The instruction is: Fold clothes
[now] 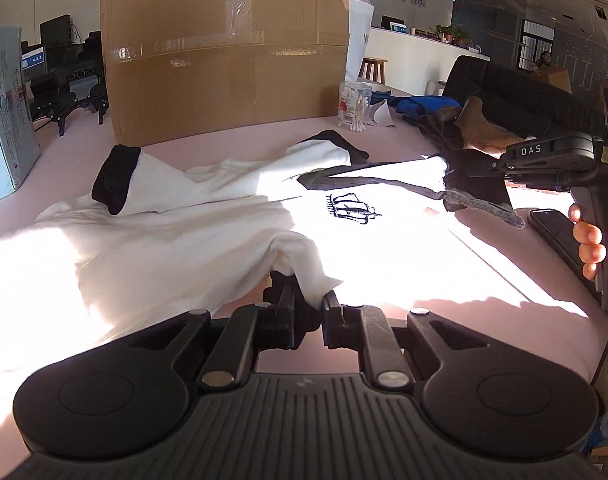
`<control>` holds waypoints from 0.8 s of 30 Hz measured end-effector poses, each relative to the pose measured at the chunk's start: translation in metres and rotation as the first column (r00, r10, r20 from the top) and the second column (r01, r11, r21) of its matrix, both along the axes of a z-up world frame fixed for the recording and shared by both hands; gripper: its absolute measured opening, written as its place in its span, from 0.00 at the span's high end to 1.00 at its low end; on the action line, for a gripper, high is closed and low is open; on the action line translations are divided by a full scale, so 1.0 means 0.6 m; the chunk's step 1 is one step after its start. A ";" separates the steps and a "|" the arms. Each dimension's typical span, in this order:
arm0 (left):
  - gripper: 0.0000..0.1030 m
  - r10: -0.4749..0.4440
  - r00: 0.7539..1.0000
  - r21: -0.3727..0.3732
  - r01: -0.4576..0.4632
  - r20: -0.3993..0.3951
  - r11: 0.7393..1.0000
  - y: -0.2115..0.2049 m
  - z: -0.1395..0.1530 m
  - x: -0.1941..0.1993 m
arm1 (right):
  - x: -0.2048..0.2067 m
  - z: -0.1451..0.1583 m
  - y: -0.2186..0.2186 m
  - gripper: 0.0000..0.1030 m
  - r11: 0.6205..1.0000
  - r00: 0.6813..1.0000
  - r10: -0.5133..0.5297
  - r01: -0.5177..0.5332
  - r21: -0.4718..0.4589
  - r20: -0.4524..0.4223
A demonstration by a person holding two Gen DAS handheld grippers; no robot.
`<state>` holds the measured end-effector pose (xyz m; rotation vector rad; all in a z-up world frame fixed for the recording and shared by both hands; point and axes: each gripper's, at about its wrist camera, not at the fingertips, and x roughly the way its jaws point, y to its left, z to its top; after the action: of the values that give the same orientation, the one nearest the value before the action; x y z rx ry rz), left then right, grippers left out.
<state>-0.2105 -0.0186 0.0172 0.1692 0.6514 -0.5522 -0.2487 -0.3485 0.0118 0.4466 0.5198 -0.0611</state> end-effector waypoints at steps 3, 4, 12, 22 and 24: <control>0.46 0.018 1.000 -0.012 -0.017 0.019 1.000 0.029 0.006 -0.012 | 0.008 0.000 0.034 0.74 0.998 0.999 0.008 -0.010 -0.059 -0.034; 0.19 0.027 0.998 -0.024 -0.026 0.053 0.999 0.044 0.012 -0.023 | 0.006 0.004 0.039 0.39 0.998 0.999 0.009 -0.011 -0.065 -0.035; 0.12 0.139 0.958 -0.009 -0.142 0.250 0.990 0.163 0.058 -0.053 | -0.030 0.074 0.070 0.24 0.940 0.992 0.064 -0.023 -0.341 0.110; 0.15 0.083 0.996 0.006 -0.083 0.041 0.997 0.103 0.103 0.187 | 0.175 0.114 0.097 0.25 0.886 0.909 0.411 -0.383 -0.263 0.062; 0.19 0.015 0.993 -0.058 -0.022 -0.113 0.998 0.096 0.100 0.233 | 0.216 0.112 0.079 0.25 0.863 0.875 0.482 -0.466 -0.195 0.041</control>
<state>-0.0708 0.0387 0.0773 0.0768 0.7451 -0.5654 -0.1193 -0.3008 0.0792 0.1332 0.5201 0.3853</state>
